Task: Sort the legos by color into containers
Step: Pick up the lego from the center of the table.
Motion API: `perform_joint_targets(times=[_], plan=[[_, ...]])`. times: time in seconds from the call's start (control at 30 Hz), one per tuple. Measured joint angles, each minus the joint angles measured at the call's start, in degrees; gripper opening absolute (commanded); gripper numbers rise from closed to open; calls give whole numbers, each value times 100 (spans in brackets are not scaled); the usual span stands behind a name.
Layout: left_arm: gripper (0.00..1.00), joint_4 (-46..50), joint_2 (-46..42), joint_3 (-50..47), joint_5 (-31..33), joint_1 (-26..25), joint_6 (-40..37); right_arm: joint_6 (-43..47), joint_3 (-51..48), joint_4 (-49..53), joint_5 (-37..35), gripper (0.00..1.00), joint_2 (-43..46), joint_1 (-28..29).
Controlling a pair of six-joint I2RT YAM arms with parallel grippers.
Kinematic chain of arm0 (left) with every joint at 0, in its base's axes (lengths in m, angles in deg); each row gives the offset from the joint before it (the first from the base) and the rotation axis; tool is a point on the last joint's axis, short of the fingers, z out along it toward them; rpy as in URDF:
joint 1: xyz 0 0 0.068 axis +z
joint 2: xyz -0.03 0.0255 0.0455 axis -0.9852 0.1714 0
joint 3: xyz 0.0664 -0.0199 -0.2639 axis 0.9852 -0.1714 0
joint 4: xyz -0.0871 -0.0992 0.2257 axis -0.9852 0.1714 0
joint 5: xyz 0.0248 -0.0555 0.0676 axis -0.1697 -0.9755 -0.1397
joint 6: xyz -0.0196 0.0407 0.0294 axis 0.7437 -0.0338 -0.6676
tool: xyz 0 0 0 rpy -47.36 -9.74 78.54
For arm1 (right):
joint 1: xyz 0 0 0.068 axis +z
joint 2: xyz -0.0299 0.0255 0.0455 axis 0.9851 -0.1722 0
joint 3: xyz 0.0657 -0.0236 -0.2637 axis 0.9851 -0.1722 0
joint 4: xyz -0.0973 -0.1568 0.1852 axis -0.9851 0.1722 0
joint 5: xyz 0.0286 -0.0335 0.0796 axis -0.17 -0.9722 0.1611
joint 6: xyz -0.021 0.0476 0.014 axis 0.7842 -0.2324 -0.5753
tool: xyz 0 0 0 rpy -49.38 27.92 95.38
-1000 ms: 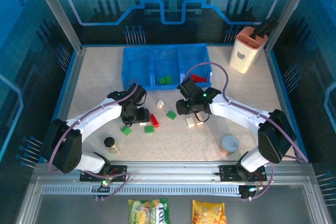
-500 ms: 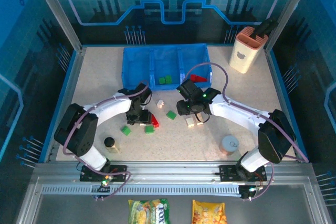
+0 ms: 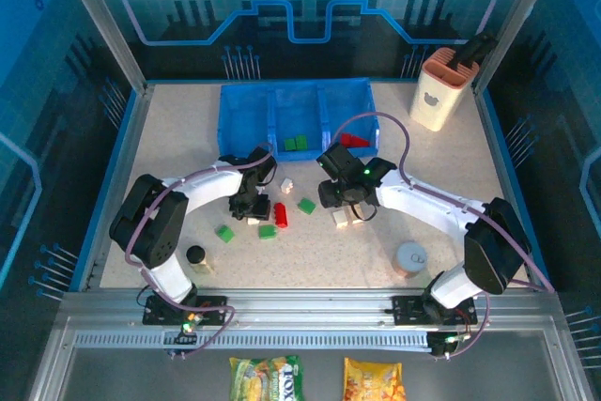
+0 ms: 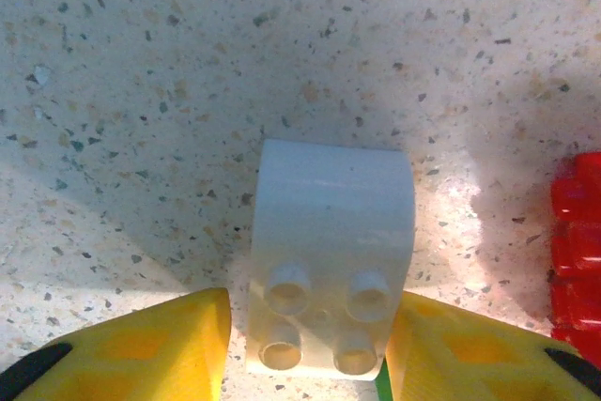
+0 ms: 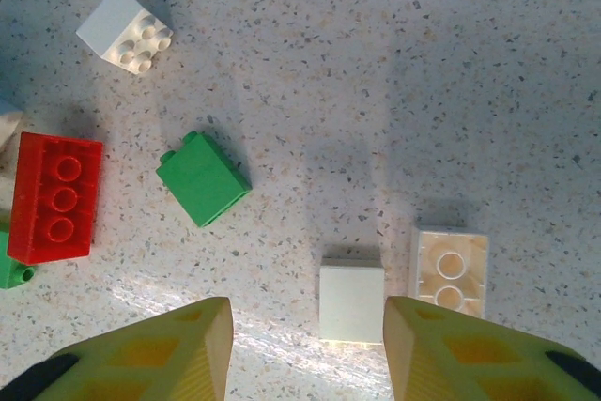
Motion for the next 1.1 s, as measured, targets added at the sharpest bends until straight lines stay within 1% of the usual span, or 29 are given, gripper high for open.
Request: perform_joint_targets(times=[0.17,0.37,0.57,0.87,1.1], plan=[[38,-20,15,26,15,0,-13,-2,0,35,-44,47,20,0],[35,-37,15,39,15,0,-13,-2,0,37,-46,47,26,22],[35,-35,-7,37,17,2,-9,-2,0,39,-48,47,28,63],[35,-2,-326,94,13,79,7,0,2,138,-72,47,50,70],[35,28,-507,380,-140,337,7,2,2,225,-177,47,127,70]])
